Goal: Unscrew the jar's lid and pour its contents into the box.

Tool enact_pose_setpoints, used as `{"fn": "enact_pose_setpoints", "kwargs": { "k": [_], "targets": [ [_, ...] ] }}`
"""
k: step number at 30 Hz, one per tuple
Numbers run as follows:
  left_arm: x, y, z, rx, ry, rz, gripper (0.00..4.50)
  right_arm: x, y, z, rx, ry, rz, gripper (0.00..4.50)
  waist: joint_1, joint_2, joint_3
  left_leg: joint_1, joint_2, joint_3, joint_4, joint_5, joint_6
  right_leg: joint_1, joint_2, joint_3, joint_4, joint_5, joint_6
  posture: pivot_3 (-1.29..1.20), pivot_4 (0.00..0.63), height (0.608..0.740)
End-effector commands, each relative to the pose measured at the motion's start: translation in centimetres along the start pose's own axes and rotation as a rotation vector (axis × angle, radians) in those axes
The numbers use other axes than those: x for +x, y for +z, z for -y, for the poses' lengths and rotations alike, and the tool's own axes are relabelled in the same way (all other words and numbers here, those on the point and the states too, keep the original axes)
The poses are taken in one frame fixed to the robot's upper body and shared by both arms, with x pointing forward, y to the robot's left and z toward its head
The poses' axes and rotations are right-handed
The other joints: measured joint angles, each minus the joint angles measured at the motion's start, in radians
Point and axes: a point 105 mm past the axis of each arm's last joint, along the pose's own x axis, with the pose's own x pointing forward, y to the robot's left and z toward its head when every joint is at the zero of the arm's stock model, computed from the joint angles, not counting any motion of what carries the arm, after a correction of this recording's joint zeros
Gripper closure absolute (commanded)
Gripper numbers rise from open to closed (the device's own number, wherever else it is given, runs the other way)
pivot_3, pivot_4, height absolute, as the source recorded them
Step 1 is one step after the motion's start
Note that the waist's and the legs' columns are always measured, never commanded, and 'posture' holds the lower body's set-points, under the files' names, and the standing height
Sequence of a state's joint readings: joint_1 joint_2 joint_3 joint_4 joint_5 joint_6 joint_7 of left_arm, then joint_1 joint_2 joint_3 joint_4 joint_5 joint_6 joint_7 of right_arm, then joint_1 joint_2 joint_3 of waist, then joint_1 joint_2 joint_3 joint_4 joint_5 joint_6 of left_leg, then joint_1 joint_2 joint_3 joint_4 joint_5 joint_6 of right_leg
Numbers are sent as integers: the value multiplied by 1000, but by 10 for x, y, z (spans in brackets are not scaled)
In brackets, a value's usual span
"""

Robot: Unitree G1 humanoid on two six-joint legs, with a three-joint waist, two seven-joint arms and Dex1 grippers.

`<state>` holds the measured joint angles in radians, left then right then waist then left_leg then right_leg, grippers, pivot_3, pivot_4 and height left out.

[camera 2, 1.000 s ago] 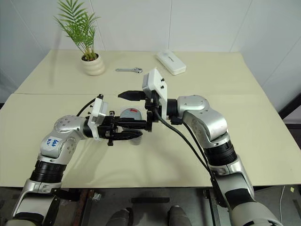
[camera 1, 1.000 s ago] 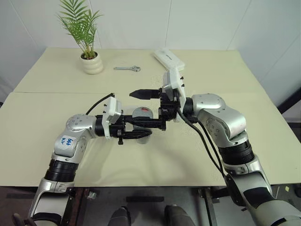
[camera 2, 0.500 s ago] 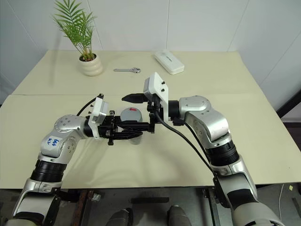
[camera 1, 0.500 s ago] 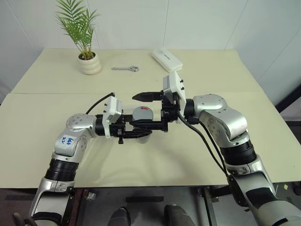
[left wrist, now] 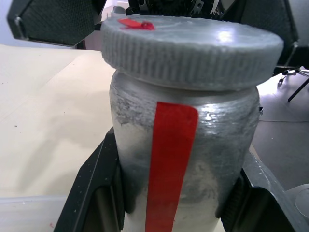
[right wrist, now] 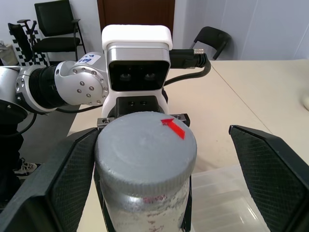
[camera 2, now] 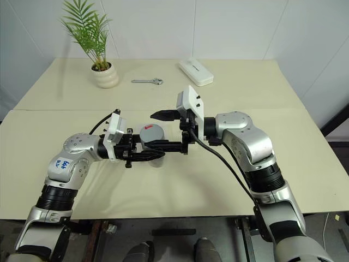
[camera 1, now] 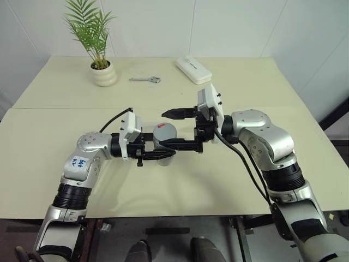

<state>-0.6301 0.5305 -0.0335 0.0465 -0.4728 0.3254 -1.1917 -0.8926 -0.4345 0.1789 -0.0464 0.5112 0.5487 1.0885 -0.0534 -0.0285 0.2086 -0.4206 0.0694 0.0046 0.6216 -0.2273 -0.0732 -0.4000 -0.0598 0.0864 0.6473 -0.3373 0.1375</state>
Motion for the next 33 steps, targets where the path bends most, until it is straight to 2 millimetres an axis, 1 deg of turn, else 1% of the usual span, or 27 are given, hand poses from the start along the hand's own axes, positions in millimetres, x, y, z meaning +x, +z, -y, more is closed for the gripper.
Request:
{"fn": "enact_pose_setpoints", "kwargs": {
  "k": [1,10,19,22,24,33],
  "targets": [
    [2,14,4,66,-30,26,2583,-13,5,5,-8,-38,19,22,0,0,0,0,0,0,0,0,0,0,0,0,0,0,0,0,150,740],
    [1,14,5,65,-29,24,2583,-14,5,1,11,-10,30,22,1,0,0,0,0,0,0,0,0,0,0,0,0,0,0,0,150,740],
    [0,14,5,66,-27,21,2583,-8,14,-8,19,39,72,22,0,0,0,0,0,0,0,0,0,0,0,0,0,0,0,0,150,740],
    [1,14,6,64,-28,23,2583,0,15,-11,16,50,81,22,0,0,0,0,0,0,0,0,0,0,0,0,0,0,0,0,150,740],
    [1,14,5,63,-29,23,2583,4,13,-12,16,54,79,22,0,0,0,0,0,0,0,0,0,0,0,0,0,0,0,0,150,740],
    [2,14,6,63,-28,24,2583,10,11,-14,23,63,82,22,0,0,0,0,0,0,0,0,0,0,0,0,0,0,0,0,150,740]
  ]
}}
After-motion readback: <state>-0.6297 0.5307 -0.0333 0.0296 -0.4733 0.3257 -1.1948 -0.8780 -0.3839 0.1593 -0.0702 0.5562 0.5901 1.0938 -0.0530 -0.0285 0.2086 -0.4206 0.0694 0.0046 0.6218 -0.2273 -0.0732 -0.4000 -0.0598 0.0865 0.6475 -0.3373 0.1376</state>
